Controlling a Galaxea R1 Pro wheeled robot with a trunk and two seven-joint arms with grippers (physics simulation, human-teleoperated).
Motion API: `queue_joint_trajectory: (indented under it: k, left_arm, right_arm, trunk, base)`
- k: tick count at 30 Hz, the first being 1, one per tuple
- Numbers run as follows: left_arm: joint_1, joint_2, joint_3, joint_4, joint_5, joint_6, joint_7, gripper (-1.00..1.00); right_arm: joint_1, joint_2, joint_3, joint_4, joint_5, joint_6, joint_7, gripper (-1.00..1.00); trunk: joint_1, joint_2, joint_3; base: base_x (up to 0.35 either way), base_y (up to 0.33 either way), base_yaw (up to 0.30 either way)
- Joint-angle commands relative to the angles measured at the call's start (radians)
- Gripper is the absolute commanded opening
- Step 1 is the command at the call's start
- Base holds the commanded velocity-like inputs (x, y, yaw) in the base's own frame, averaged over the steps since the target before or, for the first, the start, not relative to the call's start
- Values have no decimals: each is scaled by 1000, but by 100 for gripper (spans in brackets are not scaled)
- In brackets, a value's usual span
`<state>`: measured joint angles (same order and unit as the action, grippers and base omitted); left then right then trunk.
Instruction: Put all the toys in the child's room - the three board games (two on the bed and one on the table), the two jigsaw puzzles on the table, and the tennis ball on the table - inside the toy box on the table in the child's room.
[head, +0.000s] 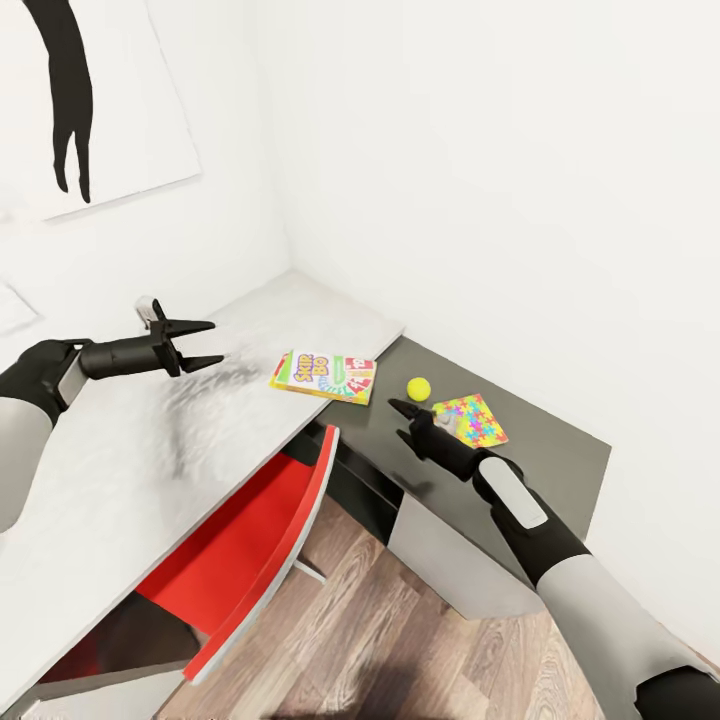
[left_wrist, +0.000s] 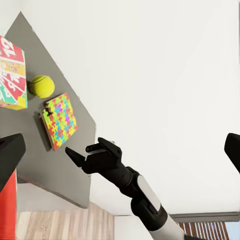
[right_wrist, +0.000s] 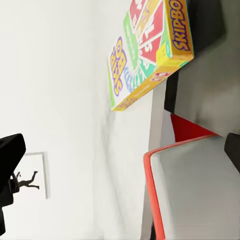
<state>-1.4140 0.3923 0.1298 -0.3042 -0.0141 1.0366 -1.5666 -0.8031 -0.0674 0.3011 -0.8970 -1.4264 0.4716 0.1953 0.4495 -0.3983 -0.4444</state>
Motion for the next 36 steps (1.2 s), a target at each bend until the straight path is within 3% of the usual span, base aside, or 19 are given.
queue_joint_trajectory:
  k: [1, 36]
  left_arm:
    - [0, -1, 1, 0, -2, 11, -4, 100]
    - [11, -6, 1, 0, 0, 11, -4, 100]
  right_arm:
    - [-1, -1, 2, 0, -4, 1, 2, 100]
    - [-1, 3, 3, 7, -1, -9, 2, 100]
  trunk:
    - [1, -2, -1]
    - [1, -2, 7]
  base:
    - [0, -5, 185]
    - [0, -49, 52]
